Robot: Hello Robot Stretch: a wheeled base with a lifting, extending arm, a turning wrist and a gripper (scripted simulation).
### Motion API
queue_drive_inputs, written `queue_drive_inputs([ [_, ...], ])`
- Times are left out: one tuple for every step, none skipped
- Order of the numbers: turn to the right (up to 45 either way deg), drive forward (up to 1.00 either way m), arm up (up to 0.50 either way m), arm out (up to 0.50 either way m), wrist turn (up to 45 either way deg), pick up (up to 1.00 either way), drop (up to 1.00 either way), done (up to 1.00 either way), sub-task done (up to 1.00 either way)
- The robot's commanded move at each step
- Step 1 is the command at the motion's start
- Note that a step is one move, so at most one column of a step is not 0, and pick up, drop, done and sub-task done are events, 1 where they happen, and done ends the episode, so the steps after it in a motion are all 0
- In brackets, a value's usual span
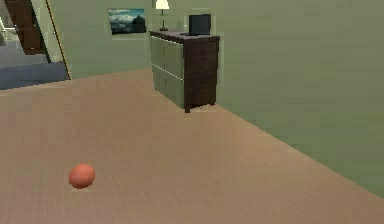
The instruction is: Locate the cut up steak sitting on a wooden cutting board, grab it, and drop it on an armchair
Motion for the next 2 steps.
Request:
queue_drive_inputs([
  [0.0, 0.0, 0.0, -0.08, 0.0, 0.0, 0.0, 0.0, 0.0],
  [0.0, 0.0, 0.0, 0.0, 0.0, 0.0, 0.0, 1.0, 0.0],
])
